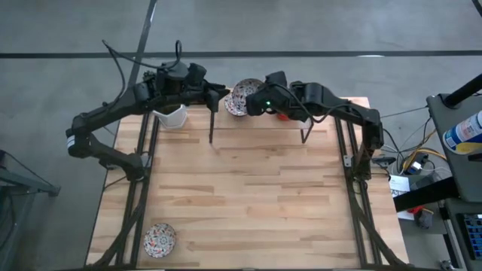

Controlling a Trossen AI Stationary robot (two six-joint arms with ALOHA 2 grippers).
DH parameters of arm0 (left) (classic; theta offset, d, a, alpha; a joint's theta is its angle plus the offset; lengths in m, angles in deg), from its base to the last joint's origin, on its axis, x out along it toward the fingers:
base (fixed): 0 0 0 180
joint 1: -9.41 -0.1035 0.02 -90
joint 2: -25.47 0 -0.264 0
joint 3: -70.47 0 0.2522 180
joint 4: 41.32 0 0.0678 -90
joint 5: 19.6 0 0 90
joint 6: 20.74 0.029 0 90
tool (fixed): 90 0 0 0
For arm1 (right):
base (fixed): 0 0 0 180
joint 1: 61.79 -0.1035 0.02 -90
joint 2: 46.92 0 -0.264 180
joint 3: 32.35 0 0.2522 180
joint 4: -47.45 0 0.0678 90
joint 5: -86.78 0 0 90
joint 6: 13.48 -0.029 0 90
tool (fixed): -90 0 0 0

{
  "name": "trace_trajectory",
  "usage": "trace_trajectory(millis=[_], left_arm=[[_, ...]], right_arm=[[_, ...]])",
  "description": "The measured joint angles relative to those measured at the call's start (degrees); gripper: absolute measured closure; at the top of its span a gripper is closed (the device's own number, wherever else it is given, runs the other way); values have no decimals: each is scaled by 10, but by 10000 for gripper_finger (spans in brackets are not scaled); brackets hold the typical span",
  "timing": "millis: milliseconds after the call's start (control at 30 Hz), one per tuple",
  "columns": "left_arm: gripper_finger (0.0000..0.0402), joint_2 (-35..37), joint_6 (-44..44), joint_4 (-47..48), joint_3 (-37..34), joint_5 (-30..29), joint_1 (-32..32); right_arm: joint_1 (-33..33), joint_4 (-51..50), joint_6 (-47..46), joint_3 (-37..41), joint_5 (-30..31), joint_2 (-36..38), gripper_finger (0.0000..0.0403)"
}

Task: Pick & Place Mini bowls
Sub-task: Stack the top white patterned bowl on the white patterned bowl on the shelf

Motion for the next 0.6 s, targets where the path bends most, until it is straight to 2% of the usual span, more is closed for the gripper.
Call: trace_trajectory(millis=[600], left_arm=[[257,-50,16,-4,0,-13,8]], right_arm=[[0,14,12,2,-1,-2,391]])
